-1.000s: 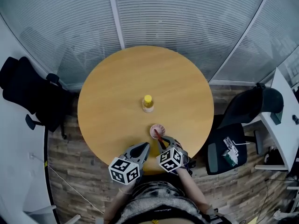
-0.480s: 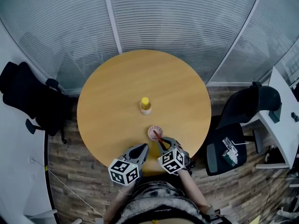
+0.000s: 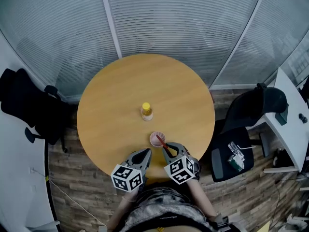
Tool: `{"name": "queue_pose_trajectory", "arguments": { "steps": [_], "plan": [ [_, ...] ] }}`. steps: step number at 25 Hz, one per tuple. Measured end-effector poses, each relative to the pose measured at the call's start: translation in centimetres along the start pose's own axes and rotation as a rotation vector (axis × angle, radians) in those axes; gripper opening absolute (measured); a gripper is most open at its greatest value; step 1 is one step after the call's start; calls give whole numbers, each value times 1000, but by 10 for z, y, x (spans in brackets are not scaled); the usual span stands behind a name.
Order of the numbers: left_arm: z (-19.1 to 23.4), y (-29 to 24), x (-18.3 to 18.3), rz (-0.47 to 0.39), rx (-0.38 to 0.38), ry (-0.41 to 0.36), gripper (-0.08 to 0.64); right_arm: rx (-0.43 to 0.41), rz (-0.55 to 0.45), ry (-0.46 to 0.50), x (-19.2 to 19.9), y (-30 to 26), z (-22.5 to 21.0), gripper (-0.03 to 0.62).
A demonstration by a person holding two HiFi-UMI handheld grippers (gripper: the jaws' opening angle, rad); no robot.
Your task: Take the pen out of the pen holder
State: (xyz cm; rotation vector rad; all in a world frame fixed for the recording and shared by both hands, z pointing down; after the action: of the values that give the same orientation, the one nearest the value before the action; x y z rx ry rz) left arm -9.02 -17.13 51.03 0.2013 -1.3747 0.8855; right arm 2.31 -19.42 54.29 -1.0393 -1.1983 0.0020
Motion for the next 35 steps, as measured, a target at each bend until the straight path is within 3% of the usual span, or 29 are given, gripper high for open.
{"name": "queue_pose_trajectory", "arguments": {
  "steps": [16, 35],
  "plan": [
    [4, -2, -11, -34, -16, 4, 5, -47, -65, 23, -50, 43, 1, 63],
    [-2, -3, -21, -57, 21, 25, 5, -30, -66, 35, -52, 38, -1, 63]
  ]
}}
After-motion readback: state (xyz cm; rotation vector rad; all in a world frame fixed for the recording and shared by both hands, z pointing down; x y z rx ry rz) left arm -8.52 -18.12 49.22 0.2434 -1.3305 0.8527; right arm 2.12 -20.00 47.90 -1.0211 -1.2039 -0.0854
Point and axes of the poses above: the fingertips, and each gripper's own axes: y backward along the fingers, z to its left, x out of its underside, the point moved 5 cm from there along y, backward along the fingers, and after that the axes turned 14 degrees about -y, right-handed, at the moved point
